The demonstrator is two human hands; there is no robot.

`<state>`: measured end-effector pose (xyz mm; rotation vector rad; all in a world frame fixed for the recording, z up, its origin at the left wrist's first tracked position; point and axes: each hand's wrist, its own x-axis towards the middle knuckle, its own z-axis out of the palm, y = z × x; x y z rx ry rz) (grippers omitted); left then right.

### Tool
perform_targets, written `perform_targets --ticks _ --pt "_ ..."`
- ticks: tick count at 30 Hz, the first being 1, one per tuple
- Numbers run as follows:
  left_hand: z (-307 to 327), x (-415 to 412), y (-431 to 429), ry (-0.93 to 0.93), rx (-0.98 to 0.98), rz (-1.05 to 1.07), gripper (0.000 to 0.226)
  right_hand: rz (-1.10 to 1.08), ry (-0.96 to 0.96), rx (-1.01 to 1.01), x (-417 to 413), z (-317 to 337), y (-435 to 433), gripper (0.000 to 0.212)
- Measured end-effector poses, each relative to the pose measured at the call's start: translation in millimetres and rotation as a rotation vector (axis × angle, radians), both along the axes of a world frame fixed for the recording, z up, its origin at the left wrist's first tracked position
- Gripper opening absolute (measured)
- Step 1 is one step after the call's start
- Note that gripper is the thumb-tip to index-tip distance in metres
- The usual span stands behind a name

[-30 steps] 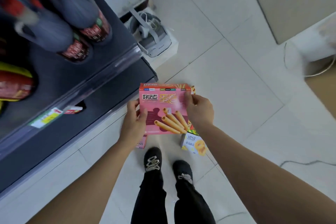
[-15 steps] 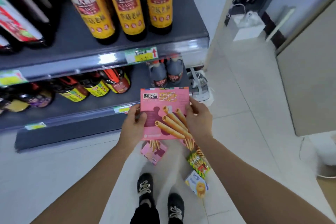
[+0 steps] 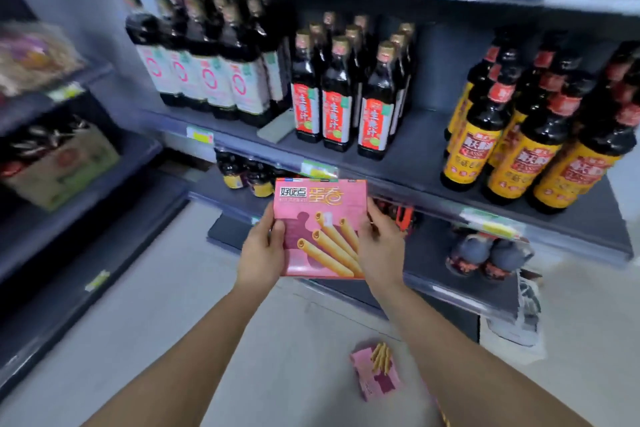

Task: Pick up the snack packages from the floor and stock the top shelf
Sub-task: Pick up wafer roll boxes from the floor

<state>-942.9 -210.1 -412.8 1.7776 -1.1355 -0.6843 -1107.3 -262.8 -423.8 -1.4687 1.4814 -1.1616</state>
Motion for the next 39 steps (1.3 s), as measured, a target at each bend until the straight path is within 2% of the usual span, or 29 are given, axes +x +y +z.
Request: perform_targets --ticks 3,17,30,39 --pt "28.0 56.9 16.2 -0.118 -0.025 0.099 0.039 0.100 -0.005 -0.040 67.6 25.3 3.2 0.037" --pt "139.1 311.4 109.7 -0.231 -0.194 0.460 0.038 0.465 -0.046 -0.198 357.1 144.9 44.4 0.039" --pt "217.3 477.2 164.0 -0.280 -0.253 0.890 0.036 0.827 -0.200 -0.299 581.3 224.1 64.0 0.037" --pt "253.2 582.8 194.7 -0.360 -0.254 1.070 0.032 1.009 -0.230 -0.344 711.7 262.5 83.9 0.037"
